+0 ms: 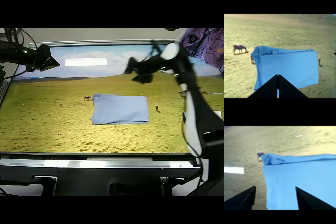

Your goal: Fold the clothes and pants, and hang the long-sleeved shirts on hangers.

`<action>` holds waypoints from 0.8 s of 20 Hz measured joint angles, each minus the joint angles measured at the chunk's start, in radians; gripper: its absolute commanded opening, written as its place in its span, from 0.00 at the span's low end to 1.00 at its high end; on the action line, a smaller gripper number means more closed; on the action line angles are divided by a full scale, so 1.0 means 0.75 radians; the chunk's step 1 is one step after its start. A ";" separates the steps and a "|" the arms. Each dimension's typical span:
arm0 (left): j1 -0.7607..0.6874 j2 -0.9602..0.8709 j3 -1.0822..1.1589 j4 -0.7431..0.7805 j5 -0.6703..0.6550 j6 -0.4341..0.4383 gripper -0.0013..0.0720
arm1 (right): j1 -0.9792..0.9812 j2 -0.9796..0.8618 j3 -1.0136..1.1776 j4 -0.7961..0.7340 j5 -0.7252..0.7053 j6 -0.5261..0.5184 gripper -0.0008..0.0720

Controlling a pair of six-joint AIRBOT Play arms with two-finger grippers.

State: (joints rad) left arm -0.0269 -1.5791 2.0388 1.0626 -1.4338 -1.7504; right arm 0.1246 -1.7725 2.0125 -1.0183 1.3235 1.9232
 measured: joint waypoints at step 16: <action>0.000 0.005 -0.001 0.001 0.002 0.000 0.04 | -0.558 -0.074 -0.802 0.444 0.068 -0.853 0.86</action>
State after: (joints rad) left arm -0.0269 -1.5757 2.0384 1.0630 -1.4326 -1.7504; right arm -0.2939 -1.8282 1.4109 -0.6857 1.3743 1.2831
